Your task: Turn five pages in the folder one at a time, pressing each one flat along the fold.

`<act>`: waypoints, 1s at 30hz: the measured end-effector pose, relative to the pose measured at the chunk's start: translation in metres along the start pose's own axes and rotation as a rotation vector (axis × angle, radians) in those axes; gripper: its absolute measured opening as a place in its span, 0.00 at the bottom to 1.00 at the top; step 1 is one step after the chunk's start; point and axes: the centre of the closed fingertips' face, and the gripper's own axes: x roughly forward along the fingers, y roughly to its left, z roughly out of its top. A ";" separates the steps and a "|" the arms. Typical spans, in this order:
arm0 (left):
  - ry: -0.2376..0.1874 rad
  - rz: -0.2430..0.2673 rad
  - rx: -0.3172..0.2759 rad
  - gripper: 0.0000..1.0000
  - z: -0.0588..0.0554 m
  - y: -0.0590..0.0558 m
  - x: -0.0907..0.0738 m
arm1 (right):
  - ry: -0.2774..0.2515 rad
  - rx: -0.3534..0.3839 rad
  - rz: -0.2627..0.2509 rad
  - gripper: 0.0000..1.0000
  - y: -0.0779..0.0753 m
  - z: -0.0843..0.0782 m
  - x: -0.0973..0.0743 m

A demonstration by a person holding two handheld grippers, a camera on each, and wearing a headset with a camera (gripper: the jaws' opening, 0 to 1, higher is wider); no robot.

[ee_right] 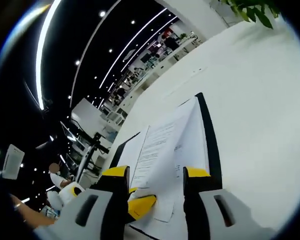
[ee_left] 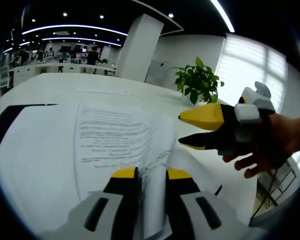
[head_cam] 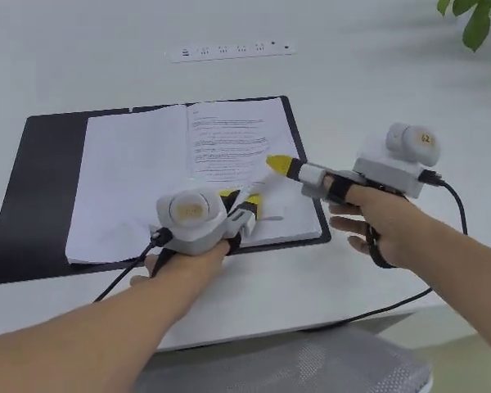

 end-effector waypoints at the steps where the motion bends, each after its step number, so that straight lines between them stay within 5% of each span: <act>1: 0.000 0.001 -0.002 0.20 0.000 0.000 0.000 | -0.004 0.018 0.015 0.41 0.001 0.000 0.002; 7: -0.002 0.000 -0.010 0.20 0.000 0.000 0.000 | -0.001 0.131 0.065 0.40 -0.001 -0.004 0.011; 22: -0.001 -0.018 -0.085 0.24 0.002 -0.003 0.000 | -0.007 0.237 0.100 0.02 0.005 -0.003 -0.015; 30: 0.048 -0.074 -0.094 0.32 0.000 -0.017 -0.013 | -0.014 0.272 0.105 0.00 0.007 0.005 -0.023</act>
